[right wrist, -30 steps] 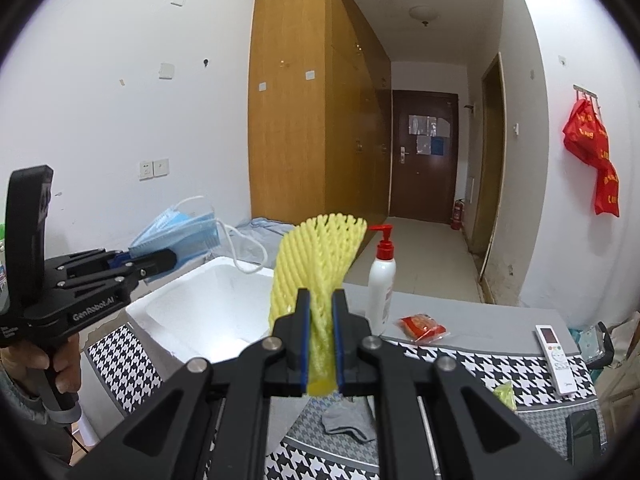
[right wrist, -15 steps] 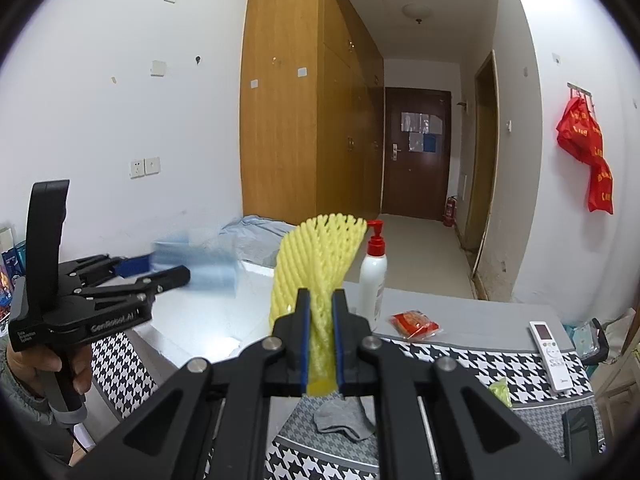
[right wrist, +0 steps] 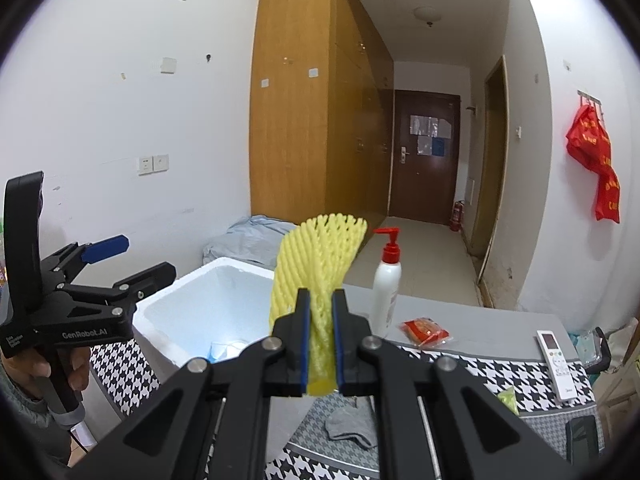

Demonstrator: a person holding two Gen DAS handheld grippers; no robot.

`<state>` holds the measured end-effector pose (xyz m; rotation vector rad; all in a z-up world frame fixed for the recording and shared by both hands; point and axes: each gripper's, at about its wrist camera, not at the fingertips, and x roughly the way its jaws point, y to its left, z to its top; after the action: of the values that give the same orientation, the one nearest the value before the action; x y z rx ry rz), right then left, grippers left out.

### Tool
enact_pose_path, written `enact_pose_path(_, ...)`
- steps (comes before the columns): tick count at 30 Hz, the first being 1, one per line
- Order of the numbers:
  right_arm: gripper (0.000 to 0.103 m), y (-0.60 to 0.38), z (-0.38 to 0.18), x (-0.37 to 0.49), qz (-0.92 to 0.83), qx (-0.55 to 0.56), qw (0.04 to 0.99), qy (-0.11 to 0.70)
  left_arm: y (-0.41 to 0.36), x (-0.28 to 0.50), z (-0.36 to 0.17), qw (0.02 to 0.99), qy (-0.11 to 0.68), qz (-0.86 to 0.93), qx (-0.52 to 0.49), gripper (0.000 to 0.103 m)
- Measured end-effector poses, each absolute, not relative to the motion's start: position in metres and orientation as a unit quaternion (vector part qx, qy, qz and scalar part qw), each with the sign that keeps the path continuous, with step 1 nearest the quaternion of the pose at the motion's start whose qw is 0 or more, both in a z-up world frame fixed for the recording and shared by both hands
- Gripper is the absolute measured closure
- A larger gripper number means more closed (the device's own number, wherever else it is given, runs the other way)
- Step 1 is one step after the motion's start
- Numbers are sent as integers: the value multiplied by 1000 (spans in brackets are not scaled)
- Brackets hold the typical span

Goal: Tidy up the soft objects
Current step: 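Lower the yellow foam net into the foam box and open the right tool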

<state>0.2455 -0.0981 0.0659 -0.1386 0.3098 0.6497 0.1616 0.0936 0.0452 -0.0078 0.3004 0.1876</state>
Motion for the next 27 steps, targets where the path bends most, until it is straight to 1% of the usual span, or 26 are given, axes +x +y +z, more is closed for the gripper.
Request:
enact_pose_path(13,91,-65,70,245,357,-76,919,149,117,144,49,981,143,128,-13,1)
enact_pose_path(27,90,-41,67,252,378,-77,907,168,136,126,49,979,133,155,-11,1)
